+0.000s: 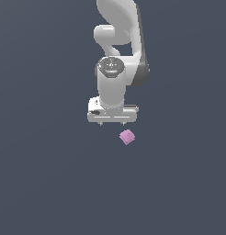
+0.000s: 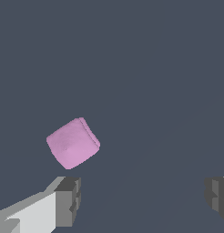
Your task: Pick up the object and move it to a goal position.
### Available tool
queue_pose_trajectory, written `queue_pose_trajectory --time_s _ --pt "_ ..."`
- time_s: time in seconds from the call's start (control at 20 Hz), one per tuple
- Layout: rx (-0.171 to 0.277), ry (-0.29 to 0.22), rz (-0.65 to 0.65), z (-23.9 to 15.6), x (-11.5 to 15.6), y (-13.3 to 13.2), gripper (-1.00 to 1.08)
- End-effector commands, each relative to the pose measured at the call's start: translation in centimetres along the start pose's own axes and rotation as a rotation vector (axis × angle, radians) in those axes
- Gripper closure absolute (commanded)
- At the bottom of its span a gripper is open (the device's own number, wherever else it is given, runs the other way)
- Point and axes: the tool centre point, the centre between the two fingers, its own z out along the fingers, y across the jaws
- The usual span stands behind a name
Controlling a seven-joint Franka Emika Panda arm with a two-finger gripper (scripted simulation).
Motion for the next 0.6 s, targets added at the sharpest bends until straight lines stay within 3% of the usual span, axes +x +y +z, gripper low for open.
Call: queue_pose_trajectory --time_s 0.0,0.55 --pt "0.000 0.000 0.000 0.0 0.0 0.0 -0.92" --pt "0.030 -0.048 -0.014 1.4 -1.2 -1.4 -0.92"
